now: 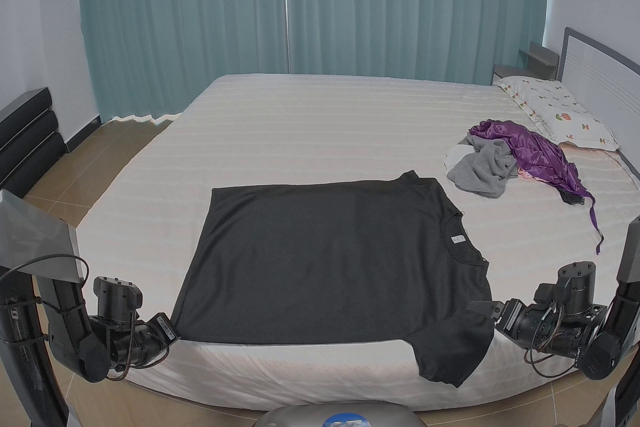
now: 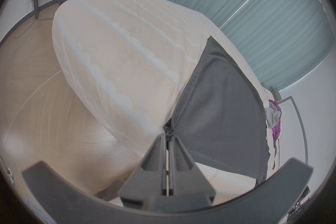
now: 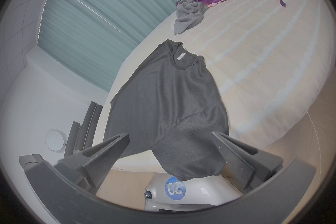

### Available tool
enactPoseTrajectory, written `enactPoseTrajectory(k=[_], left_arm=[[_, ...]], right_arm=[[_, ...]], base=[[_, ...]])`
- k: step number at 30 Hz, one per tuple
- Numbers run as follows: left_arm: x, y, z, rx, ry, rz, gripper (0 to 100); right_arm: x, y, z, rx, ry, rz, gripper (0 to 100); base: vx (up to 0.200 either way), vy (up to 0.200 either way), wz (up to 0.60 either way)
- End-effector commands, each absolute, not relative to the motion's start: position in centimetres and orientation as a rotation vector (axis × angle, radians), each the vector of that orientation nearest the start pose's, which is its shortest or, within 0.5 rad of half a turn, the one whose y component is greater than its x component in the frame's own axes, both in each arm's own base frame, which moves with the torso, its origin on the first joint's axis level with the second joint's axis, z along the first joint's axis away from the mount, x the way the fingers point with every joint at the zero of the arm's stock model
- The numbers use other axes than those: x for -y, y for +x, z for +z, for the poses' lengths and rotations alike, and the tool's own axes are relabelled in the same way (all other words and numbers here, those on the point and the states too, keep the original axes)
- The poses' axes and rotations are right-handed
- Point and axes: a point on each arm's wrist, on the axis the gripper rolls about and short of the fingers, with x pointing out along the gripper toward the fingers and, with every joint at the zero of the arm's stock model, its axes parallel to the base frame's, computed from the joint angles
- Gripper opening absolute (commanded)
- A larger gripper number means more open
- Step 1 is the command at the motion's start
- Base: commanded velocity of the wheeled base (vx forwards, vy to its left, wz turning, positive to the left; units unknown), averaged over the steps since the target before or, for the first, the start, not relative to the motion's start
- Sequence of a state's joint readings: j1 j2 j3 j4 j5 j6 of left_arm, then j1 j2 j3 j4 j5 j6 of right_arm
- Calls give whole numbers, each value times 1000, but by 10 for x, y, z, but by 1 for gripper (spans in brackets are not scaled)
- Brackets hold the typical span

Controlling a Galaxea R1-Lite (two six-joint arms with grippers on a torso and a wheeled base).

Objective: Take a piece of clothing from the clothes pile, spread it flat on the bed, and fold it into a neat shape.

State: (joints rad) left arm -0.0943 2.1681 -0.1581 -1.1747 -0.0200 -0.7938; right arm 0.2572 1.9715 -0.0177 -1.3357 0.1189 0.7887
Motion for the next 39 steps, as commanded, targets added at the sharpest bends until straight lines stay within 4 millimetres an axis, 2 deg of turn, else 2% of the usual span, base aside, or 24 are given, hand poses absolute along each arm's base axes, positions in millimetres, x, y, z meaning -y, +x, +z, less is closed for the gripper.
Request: enactPoseTrajectory(k=[1,7,13,24,25,32,39], left_arm=[[22,230,-19,-836,-716,230,0],[23,230,-19,-839,-717,223,0],[23,231,-20,-839,-719,225,0],[23,232,-19,-833,-725,221,0],[23,232,-19,-833,-727,222,100],[22,232,-17,-833,-734,206,100],[21,238,-13,-831,-802,66,100]], right_arm=[[-51,196,21,-759,709,71,100],[-46,202,6,-797,715,19,100],[-45,206,0,-769,726,31,100],[-45,207,0,-767,732,34,100],[-45,207,0,-767,733,34,100],[-45,207,0,-765,733,34,100],[-45,207,1,-765,734,36,100]], base=[[0,0,0],[0,0,0],[0,0,0],[0,0,0],[0,0,0],[0,0,0],[0,0,0]])
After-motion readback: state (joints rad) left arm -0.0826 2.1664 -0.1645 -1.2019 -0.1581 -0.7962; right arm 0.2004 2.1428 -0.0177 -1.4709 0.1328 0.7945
